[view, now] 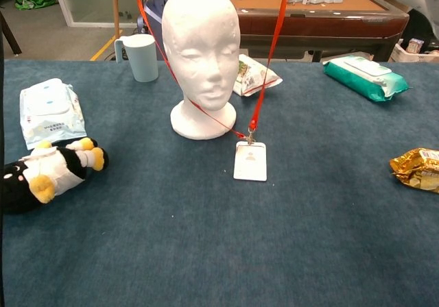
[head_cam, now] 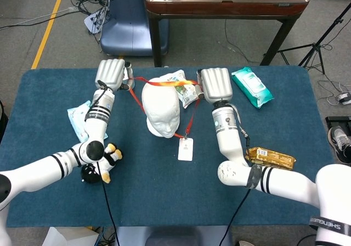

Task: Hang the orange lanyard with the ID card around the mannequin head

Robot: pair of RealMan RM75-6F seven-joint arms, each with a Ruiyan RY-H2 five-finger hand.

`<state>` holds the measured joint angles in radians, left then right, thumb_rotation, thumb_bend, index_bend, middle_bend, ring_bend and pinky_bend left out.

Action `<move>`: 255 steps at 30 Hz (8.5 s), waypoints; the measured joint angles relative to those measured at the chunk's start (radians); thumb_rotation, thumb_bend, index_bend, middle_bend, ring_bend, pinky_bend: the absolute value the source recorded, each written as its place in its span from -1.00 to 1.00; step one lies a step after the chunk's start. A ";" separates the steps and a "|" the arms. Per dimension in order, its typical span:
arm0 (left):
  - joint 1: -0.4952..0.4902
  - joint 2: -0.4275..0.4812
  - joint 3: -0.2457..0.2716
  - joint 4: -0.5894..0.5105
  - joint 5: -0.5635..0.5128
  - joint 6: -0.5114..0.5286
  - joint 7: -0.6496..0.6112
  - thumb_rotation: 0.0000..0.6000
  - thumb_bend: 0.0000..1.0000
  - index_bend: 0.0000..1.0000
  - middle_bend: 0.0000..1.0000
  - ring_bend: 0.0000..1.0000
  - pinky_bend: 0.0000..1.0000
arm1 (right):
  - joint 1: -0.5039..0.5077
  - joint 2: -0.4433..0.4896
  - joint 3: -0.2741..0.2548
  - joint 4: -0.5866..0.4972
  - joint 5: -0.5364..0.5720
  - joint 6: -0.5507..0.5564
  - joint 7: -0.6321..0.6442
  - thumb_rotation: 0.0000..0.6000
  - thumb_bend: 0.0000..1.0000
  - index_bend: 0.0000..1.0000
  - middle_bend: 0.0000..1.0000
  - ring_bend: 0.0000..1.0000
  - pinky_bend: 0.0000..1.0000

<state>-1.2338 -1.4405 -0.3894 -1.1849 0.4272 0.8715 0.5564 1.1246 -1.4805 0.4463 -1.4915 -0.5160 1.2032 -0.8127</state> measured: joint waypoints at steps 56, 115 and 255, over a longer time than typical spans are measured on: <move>0.353 0.406 0.026 -0.454 0.159 0.052 -0.264 -0.34 -0.87 -1.00 -0.92 -0.62 -0.06 | -0.288 0.356 -0.173 -0.370 -0.449 0.003 0.274 1.00 -0.89 -0.63 0.68 0.76 1.00; 0.904 0.451 0.287 -0.564 0.793 0.413 -0.541 0.07 -0.86 -1.00 -0.91 -0.62 -0.10 | -0.232 -0.023 -0.376 -0.064 -0.269 -0.357 0.056 1.00 0.59 -0.59 1.00 1.00 1.00; 0.946 0.414 0.331 -0.680 1.052 0.424 -0.521 0.07 -0.86 -1.00 -0.91 -0.62 -0.10 | -0.310 0.036 -0.572 -0.300 -0.460 -0.287 0.063 1.00 0.58 -0.59 1.00 1.00 1.00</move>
<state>-0.2882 -1.0263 -0.0582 -1.8649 1.4795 1.2952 0.0359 0.8144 -1.4441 -0.1253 -1.7915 -0.9760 0.9160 -0.7496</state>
